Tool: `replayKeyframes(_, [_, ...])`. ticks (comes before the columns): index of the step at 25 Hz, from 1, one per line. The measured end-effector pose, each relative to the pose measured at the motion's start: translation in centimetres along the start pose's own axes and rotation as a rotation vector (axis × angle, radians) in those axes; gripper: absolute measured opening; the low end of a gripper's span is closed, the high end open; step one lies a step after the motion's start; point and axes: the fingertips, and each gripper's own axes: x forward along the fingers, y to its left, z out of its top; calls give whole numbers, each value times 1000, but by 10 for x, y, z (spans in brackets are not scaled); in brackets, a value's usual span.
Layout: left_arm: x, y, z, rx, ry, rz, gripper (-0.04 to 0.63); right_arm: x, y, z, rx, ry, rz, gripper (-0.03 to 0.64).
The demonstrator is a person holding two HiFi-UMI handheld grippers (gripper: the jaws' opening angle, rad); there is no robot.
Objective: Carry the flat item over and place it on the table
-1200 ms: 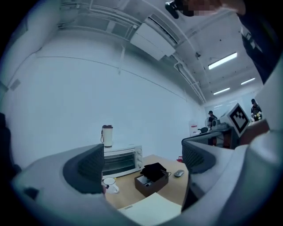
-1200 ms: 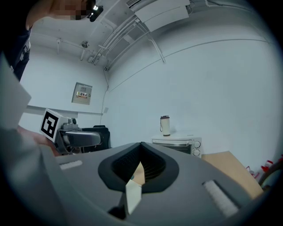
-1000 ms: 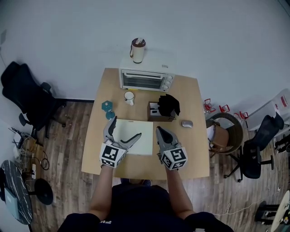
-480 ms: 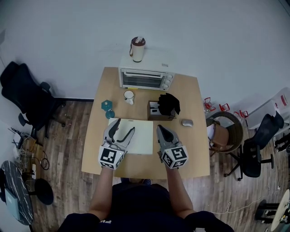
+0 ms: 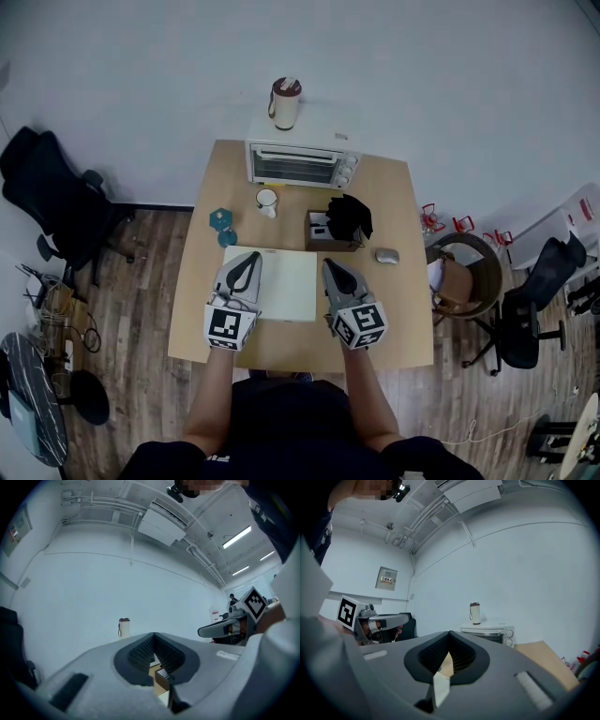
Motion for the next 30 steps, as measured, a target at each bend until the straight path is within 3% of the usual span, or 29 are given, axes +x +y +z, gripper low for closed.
replayKeyframes(8, [3, -3, 8, 41, -12, -12, 0, 2, 1, 4, -4, -7, 0, 11])
replayKeyframes(22, [7, -12, -1, 13, 7, -80, 0, 5, 3, 0, -35, 9, 5, 11])
replayKeyframes(30, [7, -8, -4, -9, 19, -74, 0, 5, 6, 1, -56, 13, 27, 9])
